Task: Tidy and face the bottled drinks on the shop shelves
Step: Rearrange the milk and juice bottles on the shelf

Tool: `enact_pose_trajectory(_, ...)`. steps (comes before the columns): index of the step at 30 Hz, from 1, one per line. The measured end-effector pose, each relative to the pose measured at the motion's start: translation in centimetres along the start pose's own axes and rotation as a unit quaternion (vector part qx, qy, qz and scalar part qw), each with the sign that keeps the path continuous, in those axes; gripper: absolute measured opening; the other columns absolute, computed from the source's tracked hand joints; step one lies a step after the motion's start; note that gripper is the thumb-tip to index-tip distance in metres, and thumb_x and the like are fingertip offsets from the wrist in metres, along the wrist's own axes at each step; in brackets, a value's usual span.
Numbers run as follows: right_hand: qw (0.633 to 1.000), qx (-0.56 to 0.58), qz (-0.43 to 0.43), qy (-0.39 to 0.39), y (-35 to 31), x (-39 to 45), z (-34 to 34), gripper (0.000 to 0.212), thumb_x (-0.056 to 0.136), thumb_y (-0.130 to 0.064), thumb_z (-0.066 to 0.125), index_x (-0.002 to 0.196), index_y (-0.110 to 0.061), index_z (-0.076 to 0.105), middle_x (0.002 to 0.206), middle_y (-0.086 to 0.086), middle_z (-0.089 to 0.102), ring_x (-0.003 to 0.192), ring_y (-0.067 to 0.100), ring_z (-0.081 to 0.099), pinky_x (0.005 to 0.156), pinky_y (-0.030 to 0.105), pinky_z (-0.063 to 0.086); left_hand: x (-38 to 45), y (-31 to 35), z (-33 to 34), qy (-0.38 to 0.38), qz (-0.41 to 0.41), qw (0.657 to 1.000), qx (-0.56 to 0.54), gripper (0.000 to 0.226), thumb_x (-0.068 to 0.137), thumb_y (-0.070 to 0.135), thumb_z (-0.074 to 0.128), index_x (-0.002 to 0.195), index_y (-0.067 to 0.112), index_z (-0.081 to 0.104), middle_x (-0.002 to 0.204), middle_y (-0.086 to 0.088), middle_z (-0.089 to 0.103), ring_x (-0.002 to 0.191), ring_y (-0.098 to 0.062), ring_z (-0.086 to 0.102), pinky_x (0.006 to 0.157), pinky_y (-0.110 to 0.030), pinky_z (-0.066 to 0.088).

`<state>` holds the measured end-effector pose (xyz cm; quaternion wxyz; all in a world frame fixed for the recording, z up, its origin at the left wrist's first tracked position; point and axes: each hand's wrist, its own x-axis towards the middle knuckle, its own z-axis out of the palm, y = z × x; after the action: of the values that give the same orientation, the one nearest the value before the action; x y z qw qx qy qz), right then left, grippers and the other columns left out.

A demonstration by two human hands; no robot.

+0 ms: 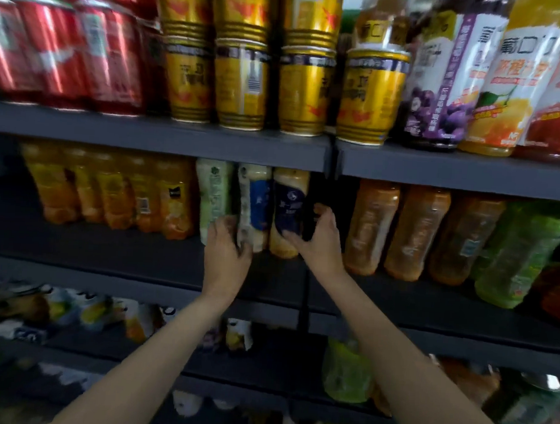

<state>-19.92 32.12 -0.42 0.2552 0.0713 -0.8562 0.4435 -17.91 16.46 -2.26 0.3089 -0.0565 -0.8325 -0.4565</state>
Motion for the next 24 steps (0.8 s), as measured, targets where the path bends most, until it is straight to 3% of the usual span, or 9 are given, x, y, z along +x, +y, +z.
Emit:
enact_pose_trajectory(2, 0.995, 0.063, 0.074, 0.009, -1.1, 1.4, 2.7, 0.071, 0.078, -0.018, 0.077, 0.134, 0.000, 0.036, 0.131, 0.014, 0.050, 0.121, 0.019, 0.048, 0.088, 0.014, 0.035, 1.2, -2.0, -2.2, -0.034, -0.001, 0.999, 0.005, 0.041, 0.088, 0.005, 0.057, 0.127, 0.004, 0.043, 0.121, -0.010, 0.048, 0.112, -0.021, 0.048, 0.086, -0.016, 0.034)
enact_pose_trajectory(4, 0.987, 0.060, 0.134, 0.065, -1.9, 2.4, 4.5, 0.065, 0.079, -0.016, 0.076, 0.130, 0.001, 0.039, 0.129, 0.016, 0.054, 0.120, 0.026, 0.052, 0.089, 0.024, 0.041, 2.4, -3.9, -4.1, -0.070, 0.013, 0.997, 0.008, 0.042, 0.088, 0.006, 0.059, 0.127, 0.007, 0.043, 0.122, -0.007, 0.048, 0.113, -0.020, 0.050, 0.086, -0.020, 0.038)
enact_pose_trajectory(7, 0.978, 0.000, 0.168, 0.127, -2.6, 2.6, 5.8, 0.058, 0.080, -0.018, 0.075, 0.124, 0.001, 0.044, 0.125, 0.018, 0.056, 0.116, 0.030, 0.054, 0.088, 0.031, 0.045, 3.6, -5.8, -6.2, -0.120, 0.022, 0.993, -0.003, 0.043, 0.089, 0.008, 0.058, 0.129, 0.009, 0.042, 0.126, -0.004, 0.047, 0.113, -0.016, 0.051, 0.086, -0.019, 0.038)
enact_pose_trajectory(12, 0.966, -0.032, 0.198, 0.164, -4.1, 0.9, 5.3, 0.059, 0.077, -0.021, 0.077, 0.123, -0.001, 0.044, 0.125, 0.016, 0.057, 0.116, 0.031, 0.055, 0.089, 0.036, 0.046, 4.3, -6.9, -8.4, -0.186, 0.027, 0.981, -0.046, 0.043, 0.090, 0.010, 0.057, 0.129, 0.012, 0.040, 0.126, 0.000, 0.049, 0.112, -0.012, 0.051, 0.087, -0.019, 0.039)
enact_pose_trajectory(16, 0.967, -0.043, 0.197, 0.157, -5.7, -1.6, 4.4, 0.060, 0.075, -0.023, 0.080, 0.120, -0.005, 0.045, 0.122, 0.013, 0.060, 0.112, 0.028, 0.058, 0.087, 0.036, 0.048, 4.2, -6.1, -8.7, -0.246, 0.050, 0.964, -0.083, 0.054, 0.089, 0.016, 0.060, 0.136, 0.014, 0.033, 0.131, 0.002, 0.048, 0.119, -0.011, 0.047, 0.096, -0.021, 0.038)
enact_pose_trajectory(19, 0.971, -0.017, 0.195, 0.137, -7.2, -3.5, 4.0, 0.064, 0.071, -0.027, 0.082, 0.118, -0.008, 0.043, 0.122, 0.010, 0.059, 0.111, 0.026, 0.058, 0.086, 0.034, 0.050, 3.4, -4.7, -8.4, -0.327, 0.051, 0.934, -0.133, 0.063, 0.087, 0.021, 0.064, 0.140, 0.016, 0.029, 0.124, 0.008, 0.045, 0.115, -0.002, 0.043, 0.093, -0.014, 0.033)
enact_pose_trajectory(24, 0.981, -0.045, 0.177, 0.071, -10.0, -6.1, 3.7, 0.069, 0.067, -0.034, 0.084, 0.115, -0.009, 0.042, 0.111, 0.002, 0.057, 0.102, 0.017, 0.056, 0.073, 0.024, 0.042, 2.4, -3.1, -7.9, -0.440, 0.017, 0.884, -0.157, 0.071, 0.082, 0.027, 0.069, 0.141, 0.018, 0.030, 0.129, 0.007, 0.043, 0.121, -0.006, 0.040, 0.096, -0.021, 0.037)
